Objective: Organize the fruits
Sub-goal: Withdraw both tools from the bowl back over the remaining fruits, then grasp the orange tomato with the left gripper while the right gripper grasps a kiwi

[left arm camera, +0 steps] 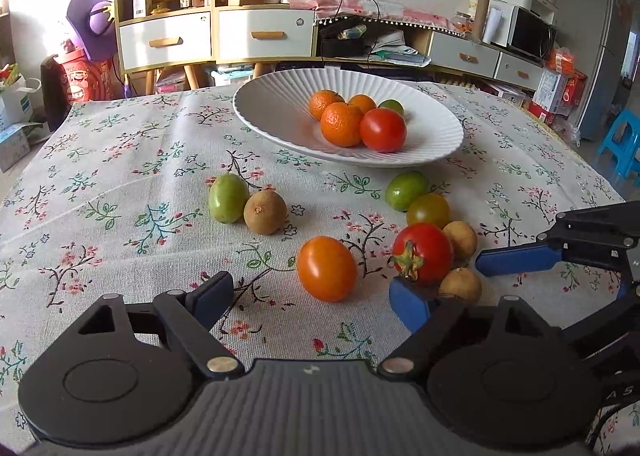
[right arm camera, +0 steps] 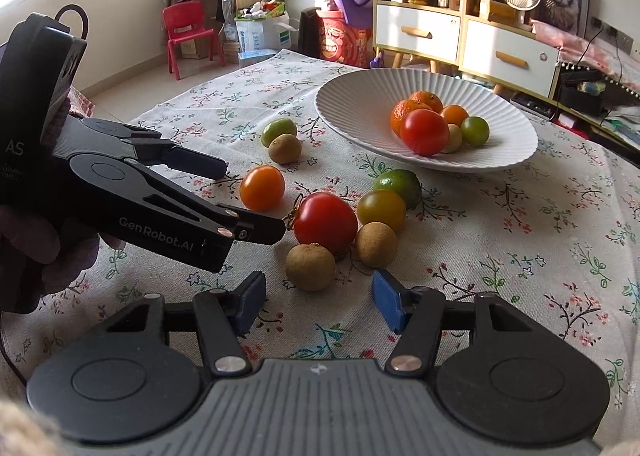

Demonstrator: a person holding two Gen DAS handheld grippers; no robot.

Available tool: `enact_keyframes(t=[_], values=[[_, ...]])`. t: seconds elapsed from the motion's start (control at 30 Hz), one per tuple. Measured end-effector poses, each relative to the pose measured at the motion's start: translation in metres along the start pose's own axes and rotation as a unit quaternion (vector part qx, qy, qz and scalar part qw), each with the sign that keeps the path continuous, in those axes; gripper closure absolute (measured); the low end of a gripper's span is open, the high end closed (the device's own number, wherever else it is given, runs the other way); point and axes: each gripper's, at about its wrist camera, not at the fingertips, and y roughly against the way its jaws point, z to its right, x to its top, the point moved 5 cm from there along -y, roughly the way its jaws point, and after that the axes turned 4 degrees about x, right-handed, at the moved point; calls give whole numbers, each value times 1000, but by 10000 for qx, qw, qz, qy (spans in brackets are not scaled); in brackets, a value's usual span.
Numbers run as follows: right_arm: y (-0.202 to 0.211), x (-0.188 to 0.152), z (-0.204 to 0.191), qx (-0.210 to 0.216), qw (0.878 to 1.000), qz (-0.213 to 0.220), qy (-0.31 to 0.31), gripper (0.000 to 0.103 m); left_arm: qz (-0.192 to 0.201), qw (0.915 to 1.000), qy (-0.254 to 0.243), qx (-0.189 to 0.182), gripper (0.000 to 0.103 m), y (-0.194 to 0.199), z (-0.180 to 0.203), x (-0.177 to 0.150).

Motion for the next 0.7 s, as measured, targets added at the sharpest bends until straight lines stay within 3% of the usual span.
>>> enact_keyframes(t=[0.13,0.2,0.37,0.63,0.7], values=[[0,1,0,14,10000,-1,-1,55,-2,9999,51,-119,35,1,2,1],[0,2,-1,78,10000,-16,25,64,-2,9998,91,-151,41,1,1,2],[-1,2,-4,123,9998,-38,116,68,8,9997,164,-198,61,2,1,3],[-1,3,-2,168,9998,-43,74,76,1,9996,171,-213,79,2,2,3],[-1,4,-1,163,9998,-39,49,79,-7,9996,195,-212,80,2,2,3]])
